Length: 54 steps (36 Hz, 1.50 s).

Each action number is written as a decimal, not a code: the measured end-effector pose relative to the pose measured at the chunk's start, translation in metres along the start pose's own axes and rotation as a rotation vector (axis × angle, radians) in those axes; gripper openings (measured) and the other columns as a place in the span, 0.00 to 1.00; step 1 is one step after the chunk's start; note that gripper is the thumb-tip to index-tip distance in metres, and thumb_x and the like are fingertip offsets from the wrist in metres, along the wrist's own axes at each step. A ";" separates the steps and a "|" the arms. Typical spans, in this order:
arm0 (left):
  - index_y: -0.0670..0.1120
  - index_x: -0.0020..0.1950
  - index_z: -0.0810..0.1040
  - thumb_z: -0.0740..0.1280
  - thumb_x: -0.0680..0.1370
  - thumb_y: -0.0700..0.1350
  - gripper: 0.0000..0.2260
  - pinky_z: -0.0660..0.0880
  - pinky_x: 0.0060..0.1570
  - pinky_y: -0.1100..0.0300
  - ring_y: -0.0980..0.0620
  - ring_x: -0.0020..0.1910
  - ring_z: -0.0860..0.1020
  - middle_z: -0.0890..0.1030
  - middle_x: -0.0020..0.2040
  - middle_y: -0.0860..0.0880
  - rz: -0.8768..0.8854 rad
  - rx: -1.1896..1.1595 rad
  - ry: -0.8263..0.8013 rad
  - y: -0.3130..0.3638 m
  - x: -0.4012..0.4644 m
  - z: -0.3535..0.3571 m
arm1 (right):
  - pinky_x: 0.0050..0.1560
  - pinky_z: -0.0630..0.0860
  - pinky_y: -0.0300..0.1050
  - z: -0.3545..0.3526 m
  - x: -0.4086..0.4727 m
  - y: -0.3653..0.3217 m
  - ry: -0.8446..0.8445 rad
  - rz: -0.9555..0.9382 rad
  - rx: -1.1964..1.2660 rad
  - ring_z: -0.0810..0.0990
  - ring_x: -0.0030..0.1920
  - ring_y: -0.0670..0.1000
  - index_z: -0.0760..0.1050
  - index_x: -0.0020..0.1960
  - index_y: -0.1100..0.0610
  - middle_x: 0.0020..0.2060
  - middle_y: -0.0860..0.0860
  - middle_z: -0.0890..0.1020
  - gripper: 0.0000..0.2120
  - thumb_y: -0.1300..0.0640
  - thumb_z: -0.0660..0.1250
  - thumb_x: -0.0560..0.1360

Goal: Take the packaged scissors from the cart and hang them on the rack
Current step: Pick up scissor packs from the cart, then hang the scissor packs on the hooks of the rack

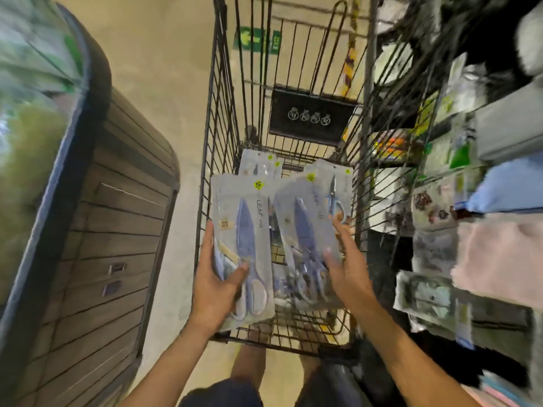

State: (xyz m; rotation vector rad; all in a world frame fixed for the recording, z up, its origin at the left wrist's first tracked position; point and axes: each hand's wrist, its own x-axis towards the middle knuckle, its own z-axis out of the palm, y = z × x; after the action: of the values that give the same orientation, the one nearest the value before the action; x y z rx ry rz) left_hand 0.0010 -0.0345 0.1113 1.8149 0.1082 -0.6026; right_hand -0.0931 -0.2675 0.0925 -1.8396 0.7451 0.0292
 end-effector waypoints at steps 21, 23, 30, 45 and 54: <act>0.67 0.82 0.57 0.77 0.74 0.42 0.45 0.69 0.74 0.36 0.52 0.79 0.66 0.63 0.82 0.60 0.345 0.088 -0.371 0.150 -0.107 0.002 | 0.52 0.81 0.38 -0.130 -0.220 -0.091 0.505 -0.056 0.551 0.82 0.64 0.46 0.66 0.77 0.41 0.66 0.39 0.80 0.32 0.60 0.71 0.77; 0.68 0.80 0.58 0.76 0.74 0.40 0.44 0.70 0.73 0.37 0.54 0.78 0.68 0.63 0.81 0.63 0.386 0.067 -0.416 0.158 -0.125 0.012 | 0.55 0.81 0.38 -0.137 -0.244 -0.088 0.552 -0.079 0.566 0.81 0.65 0.47 0.66 0.77 0.42 0.67 0.42 0.80 0.32 0.59 0.70 0.77; 0.79 0.75 0.57 0.77 0.74 0.48 0.42 0.73 0.72 0.48 0.69 0.73 0.69 0.61 0.75 0.77 0.503 0.124 -0.555 0.162 -0.194 0.035 | 0.49 0.82 0.37 -0.145 -0.328 -0.067 0.748 -0.109 0.670 0.84 0.60 0.45 0.68 0.77 0.52 0.63 0.41 0.83 0.33 0.74 0.67 0.77; 0.66 0.81 0.56 0.76 0.73 0.45 0.44 0.72 0.73 0.47 0.59 0.76 0.70 0.65 0.80 0.60 0.659 0.172 -0.892 0.181 -0.319 0.052 | 0.63 0.80 0.46 -0.117 -0.476 -0.060 1.003 -0.136 0.718 0.79 0.68 0.48 0.70 0.74 0.42 0.72 0.45 0.76 0.33 0.70 0.69 0.77; 0.78 0.76 0.57 0.78 0.73 0.45 0.45 0.67 0.76 0.46 0.62 0.77 0.68 0.64 0.78 0.69 0.749 0.176 -1.086 0.199 -0.337 0.061 | 0.56 0.84 0.54 -0.099 -0.542 -0.089 1.212 -0.105 0.792 0.85 0.60 0.56 0.69 0.73 0.36 0.61 0.50 0.85 0.33 0.62 0.72 0.76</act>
State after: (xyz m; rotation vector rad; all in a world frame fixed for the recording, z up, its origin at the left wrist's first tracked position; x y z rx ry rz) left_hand -0.2373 -0.0815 0.4241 1.3118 -1.3138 -0.9581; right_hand -0.5155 -0.0771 0.4037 -0.9708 1.2131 -1.3465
